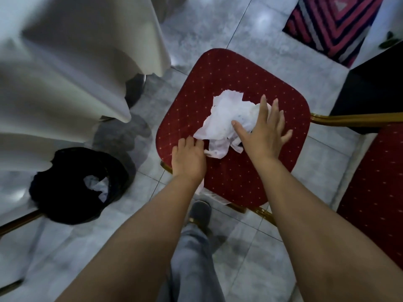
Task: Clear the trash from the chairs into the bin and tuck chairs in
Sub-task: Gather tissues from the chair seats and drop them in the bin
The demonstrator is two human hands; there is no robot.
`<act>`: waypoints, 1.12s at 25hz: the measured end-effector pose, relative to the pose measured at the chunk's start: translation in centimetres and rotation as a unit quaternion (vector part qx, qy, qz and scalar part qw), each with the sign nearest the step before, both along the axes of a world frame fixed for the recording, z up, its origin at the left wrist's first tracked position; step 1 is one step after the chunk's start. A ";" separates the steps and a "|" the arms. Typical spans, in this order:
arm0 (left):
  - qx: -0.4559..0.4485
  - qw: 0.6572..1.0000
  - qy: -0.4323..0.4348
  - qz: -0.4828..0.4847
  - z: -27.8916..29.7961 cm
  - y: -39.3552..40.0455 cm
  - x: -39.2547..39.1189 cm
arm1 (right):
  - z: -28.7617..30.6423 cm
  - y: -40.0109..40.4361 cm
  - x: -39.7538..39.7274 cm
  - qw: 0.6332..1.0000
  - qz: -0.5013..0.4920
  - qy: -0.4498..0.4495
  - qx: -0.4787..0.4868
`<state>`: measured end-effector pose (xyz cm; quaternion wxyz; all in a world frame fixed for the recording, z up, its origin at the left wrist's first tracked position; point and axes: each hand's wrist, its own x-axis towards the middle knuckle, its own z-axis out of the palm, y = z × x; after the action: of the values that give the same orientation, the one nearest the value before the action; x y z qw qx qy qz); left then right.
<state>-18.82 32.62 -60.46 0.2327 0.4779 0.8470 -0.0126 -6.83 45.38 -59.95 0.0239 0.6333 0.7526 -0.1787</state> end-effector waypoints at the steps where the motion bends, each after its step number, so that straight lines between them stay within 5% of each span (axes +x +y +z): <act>1: 0.035 0.997 -0.024 0.059 0.2 0.7 -0.1 | -0.2 0.5 -0.2 1.000 -0.009 0.007 -0.022; 5: 0.144 0.928 -0.198 0.282 0.9 4.5 -0.2 | -1.1 1.3 -0.7 0.993 -0.016 0.037 -0.110; 8: 0.154 0.864 -0.342 0.336 1.2 7.0 0.2 | -1.9 1.0 -0.8 0.992 -0.004 0.020 -0.126; 14: 0.090 0.885 -0.352 0.293 0.1 8.1 0.2 | -2.8 -0.6 -1.2 0.982 -0.023 0.148 -0.113; 18: 0.091 0.833 -0.439 0.324 -0.1 6.7 0.3 | -2.9 -2.1 -1.9 0.960 -0.049 0.197 -0.194; 28: 0.164 0.756 -0.488 0.404 3.7 -4.9 -4.6 | 0.9 -12.6 -7.6 0.970 0.031 0.172 -0.171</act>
<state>-23.39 27.74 -56.80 0.5159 0.0633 0.7221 0.4566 -14.43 32.76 -59.06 0.0080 0.5563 0.7226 -0.4102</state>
